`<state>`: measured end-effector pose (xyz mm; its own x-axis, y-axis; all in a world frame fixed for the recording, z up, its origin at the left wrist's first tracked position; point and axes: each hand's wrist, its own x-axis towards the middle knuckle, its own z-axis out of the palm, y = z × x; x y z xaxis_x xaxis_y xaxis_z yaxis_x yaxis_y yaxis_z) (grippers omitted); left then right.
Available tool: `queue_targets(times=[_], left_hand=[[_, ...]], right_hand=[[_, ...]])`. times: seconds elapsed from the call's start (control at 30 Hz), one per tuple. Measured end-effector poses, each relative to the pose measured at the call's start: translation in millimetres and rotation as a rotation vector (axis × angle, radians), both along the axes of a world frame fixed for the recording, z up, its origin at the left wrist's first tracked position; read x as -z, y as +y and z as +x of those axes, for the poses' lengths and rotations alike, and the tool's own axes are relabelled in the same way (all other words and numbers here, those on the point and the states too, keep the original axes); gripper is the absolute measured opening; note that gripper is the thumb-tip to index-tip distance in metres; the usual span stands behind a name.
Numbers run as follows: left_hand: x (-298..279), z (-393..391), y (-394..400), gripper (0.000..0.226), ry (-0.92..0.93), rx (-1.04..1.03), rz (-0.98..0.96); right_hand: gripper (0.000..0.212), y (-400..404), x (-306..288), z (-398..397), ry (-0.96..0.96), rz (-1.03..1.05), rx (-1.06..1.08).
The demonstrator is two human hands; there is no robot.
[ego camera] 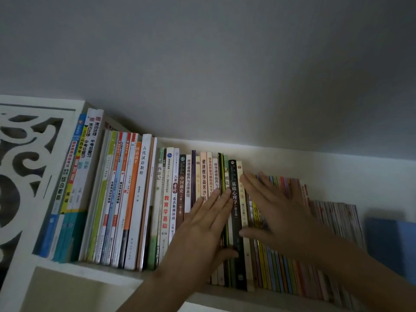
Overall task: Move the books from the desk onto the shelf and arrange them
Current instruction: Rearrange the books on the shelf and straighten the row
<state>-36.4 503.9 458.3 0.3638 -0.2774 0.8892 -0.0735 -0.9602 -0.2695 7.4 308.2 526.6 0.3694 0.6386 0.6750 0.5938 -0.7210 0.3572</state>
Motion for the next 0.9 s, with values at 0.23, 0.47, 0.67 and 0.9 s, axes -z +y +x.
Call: queue_targets(times=[0.23, 0.47, 0.67, 0.9], left_hand=[[4, -2, -2, 0.102, 0.064, 0.12, -0.116], [5, -7, 4, 0.11, 0.077, 0.137, -0.099], [3, -14, 1, 0.1, 0.032, 0.14, -0.186], [-63, -15, -2, 0.072, -0.157, 0.138, -0.328]], right_hand=[[0.129, 5, -12, 2, -0.071, -0.006, -0.022], [0.119, 37, -66, -2, 0.141, 0.166, -0.283], [0.094, 40, -68, 4, 0.21, 0.166, -0.396], [0.083, 44, -72, 10, 0.29, 0.191, -0.441]])
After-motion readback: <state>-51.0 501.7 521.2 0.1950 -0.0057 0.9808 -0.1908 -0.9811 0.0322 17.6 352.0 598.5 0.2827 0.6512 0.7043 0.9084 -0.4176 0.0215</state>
